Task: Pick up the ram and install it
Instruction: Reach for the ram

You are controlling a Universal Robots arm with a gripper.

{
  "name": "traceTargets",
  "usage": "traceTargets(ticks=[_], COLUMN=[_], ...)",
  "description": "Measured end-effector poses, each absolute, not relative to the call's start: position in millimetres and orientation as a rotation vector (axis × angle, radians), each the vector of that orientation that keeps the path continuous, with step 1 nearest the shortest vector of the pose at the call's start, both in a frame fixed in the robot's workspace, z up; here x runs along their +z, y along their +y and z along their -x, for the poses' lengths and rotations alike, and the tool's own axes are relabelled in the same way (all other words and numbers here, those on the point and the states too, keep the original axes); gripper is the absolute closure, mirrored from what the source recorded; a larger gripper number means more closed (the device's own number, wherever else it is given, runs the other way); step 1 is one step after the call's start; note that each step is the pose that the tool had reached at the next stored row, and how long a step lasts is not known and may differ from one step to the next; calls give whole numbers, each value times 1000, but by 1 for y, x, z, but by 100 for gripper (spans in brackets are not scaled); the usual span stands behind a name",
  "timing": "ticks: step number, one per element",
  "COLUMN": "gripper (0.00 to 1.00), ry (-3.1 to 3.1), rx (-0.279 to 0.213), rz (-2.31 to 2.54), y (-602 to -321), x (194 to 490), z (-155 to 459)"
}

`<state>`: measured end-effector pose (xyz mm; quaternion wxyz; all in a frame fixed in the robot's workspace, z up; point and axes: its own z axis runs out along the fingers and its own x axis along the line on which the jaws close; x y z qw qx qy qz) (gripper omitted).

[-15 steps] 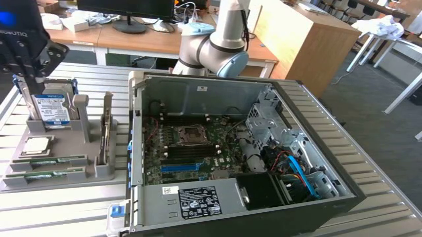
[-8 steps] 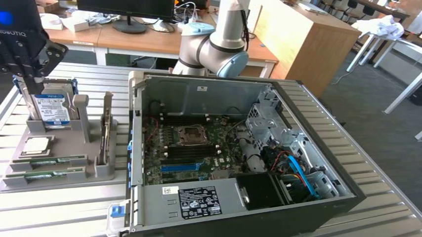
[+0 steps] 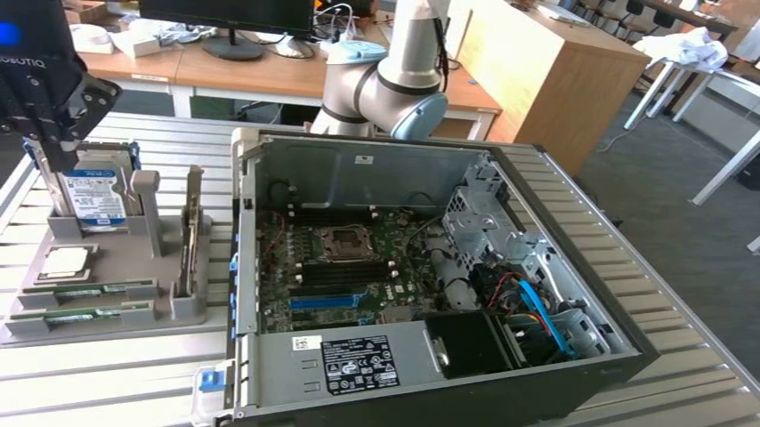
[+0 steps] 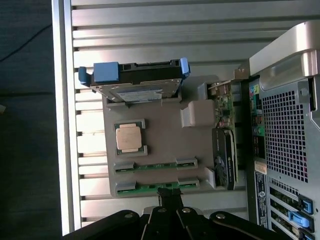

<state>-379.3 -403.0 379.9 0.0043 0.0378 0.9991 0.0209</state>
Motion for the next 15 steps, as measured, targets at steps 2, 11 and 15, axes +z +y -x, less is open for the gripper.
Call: traceTargets(ticks=[2,11,15], gripper=[90,90,90], ry=[3130,3130,3130], rx=[66,63,62], rz=[-119,-119,-119], y=[-404,-410,-413], x=[380,380,380], z=[379,379,379])
